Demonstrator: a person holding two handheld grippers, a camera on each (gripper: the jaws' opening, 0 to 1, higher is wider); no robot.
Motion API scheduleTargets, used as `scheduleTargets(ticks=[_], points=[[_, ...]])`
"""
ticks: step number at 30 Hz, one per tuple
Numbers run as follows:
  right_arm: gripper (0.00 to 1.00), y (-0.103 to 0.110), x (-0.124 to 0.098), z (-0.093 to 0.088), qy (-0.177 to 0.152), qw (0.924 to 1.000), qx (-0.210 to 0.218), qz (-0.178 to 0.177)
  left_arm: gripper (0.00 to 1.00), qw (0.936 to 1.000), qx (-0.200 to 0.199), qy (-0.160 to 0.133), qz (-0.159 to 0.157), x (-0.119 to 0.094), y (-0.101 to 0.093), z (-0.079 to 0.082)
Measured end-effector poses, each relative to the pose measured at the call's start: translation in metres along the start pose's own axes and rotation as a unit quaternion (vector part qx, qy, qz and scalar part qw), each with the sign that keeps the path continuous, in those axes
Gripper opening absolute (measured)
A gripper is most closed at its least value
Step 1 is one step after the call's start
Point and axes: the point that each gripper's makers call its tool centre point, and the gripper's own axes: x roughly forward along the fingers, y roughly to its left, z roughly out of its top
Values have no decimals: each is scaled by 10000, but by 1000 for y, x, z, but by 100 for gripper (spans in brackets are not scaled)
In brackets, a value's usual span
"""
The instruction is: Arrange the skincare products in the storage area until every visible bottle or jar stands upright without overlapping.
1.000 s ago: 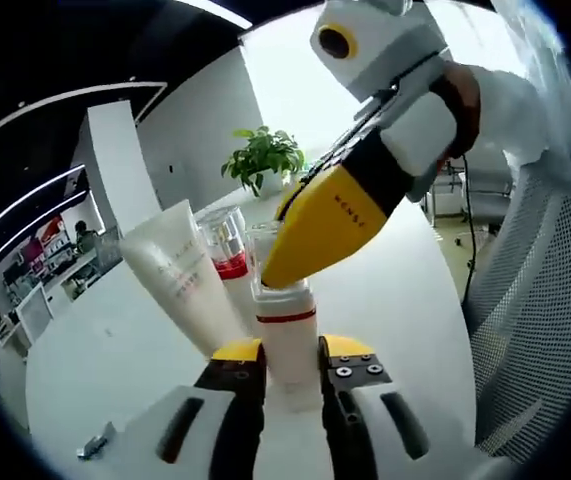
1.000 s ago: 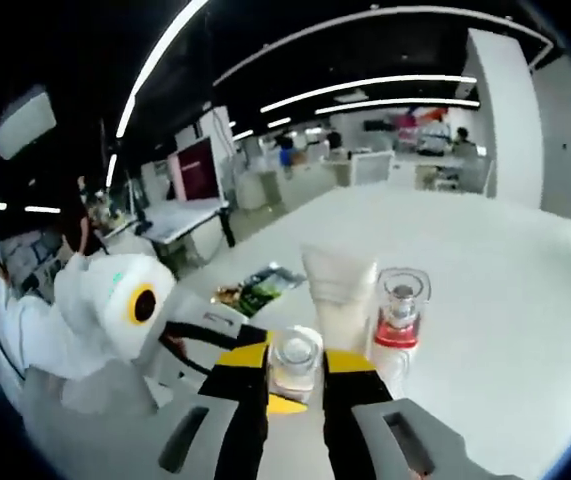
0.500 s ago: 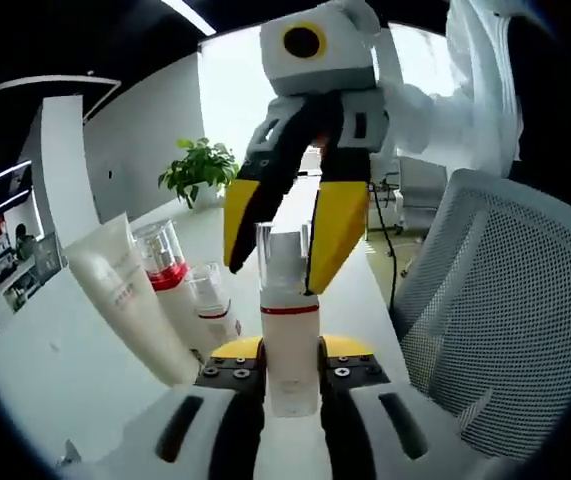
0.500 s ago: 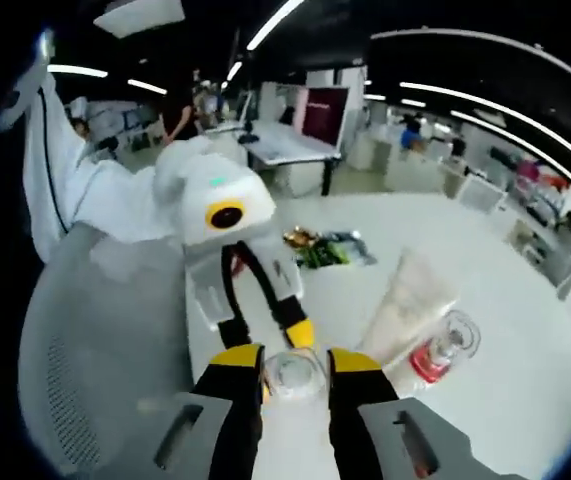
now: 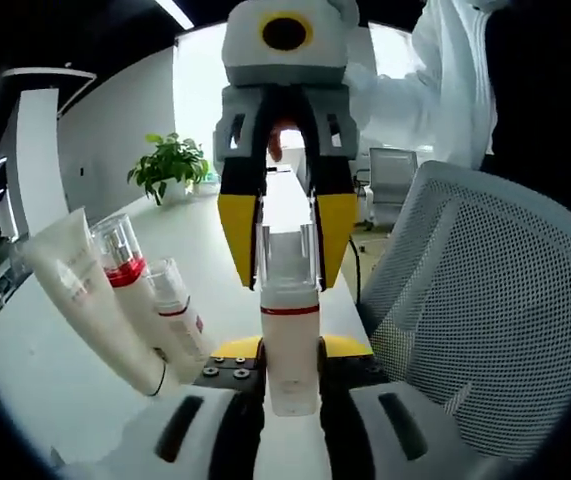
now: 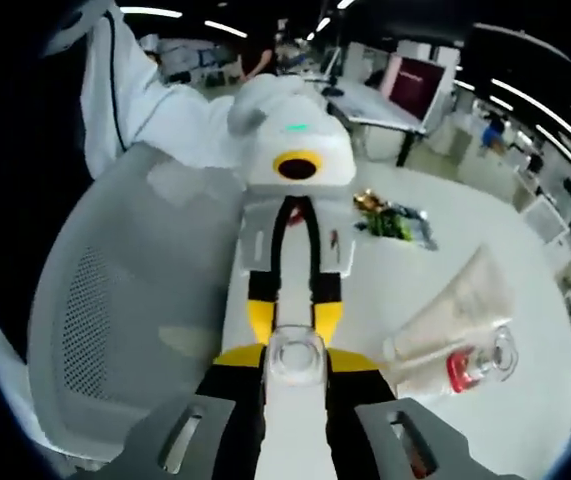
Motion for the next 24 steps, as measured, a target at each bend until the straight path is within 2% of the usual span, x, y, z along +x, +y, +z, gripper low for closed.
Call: scheduleTargets(ticks=[3,5,8,10,12,13,14,17,18,19,22,24], points=[[14,5,1,1,26,9998,-92,177,18,10000,41,23,-74,1,-3,-1],[14,0,2,2,35,9999,16,108,18,9999,23,44,-89,1,-4,-1],[13,-8,0,7,-91,9988,475,-18,18,9999,-15,-32,112,-2,5,1],[13,-16,-5,13,-232,9969,748,-109,19,9993,162,-166,278,-3,11,7],[13,-21,-8,14,-239,9926,1183,-158,21,9991,67,-219,366,-4,14,10],[13,-24,-8,15,-298,9885,1469,-204,24,9980,132,-256,567,-6,21,12],[13,-32,-9,16,-362,9835,1749,-287,25,9978,127,-239,600,-6,22,12],[13,-48,-10,11,-387,9703,2305,-626,26,9925,110,-77,1213,-8,40,10],[13,-53,-9,9,-409,9629,2551,-780,26,9903,220,3,1372,-8,45,9],[13,-56,-9,7,-394,9573,2718,-904,26,9854,395,106,1655,-9,52,9],[13,-71,-11,5,-667,9412,3082,-1214,25,9738,704,292,2141,-10,62,9],[13,-77,-14,3,-860,9290,3312,-1411,25,9617,1164,494,2431,-11,67,11]])
